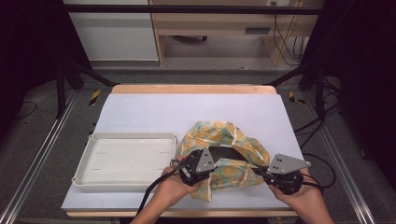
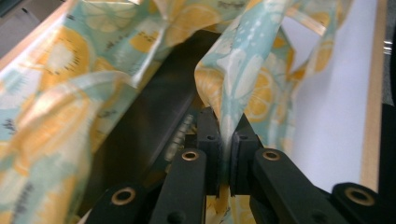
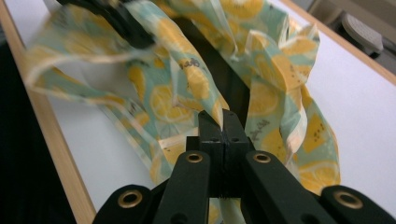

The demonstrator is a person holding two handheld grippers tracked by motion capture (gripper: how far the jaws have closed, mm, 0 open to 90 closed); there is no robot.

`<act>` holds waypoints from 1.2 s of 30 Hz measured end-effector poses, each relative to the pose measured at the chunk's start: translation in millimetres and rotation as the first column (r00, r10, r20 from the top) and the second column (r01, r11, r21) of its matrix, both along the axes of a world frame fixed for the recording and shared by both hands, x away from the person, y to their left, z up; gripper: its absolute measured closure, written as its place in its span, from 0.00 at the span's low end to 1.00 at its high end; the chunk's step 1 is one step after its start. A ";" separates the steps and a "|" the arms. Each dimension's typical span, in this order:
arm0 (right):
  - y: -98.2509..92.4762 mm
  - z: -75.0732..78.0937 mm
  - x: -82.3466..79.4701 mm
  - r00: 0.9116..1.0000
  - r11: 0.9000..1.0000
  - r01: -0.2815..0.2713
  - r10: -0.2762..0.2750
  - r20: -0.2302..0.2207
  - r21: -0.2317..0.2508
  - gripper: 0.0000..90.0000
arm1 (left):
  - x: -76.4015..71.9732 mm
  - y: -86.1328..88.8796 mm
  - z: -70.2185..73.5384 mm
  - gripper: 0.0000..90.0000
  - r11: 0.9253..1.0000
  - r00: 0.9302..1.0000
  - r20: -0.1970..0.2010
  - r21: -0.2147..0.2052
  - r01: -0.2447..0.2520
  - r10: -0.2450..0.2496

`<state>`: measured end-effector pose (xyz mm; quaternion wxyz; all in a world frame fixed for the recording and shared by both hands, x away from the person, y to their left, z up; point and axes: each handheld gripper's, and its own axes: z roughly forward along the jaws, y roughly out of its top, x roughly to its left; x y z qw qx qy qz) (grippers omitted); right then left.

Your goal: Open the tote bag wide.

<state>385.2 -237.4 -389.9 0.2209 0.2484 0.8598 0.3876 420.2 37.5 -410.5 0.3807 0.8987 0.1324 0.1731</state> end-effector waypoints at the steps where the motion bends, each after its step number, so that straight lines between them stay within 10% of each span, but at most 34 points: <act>1: -1.1 -3.1 0.3 1.000 1.000 0.007 -0.007 -0.008 0.001 0.99 | -2.6 -1.0 -2.2 0.95 1.000 1.000 0.002 0.005 0.003 -0.003; 14: -3.6 14.6 -1.4 1.000 0.998 0.001 0.000 -0.014 0.056 0.47 | -14.8 -1.9 -18.5 0.96 1.000 0.999 -0.044 -0.009 0.017 -0.018; 24: 2.4 38.4 28.5 0.999 0.999 0.044 -0.043 -0.008 0.020 0.45 | -17.3 -2.5 -19.4 0.96 0.999 0.998 -0.046 0.019 0.033 -0.032; 32: 20.5 7.4 97.3 0.974 0.981 0.135 -0.157 -0.162 -0.139 0.39 | -21.0 -7.6 -20.9 0.96 0.999 0.998 -0.046 0.007 0.044 -0.044; 36: 16.4 -7.6 107.6 0.952 0.951 0.181 -0.233 -0.198 -0.250 0.72 | -21.4 -7.9 -21.2 0.96 0.999 0.998 -0.045 0.014 0.047 -0.046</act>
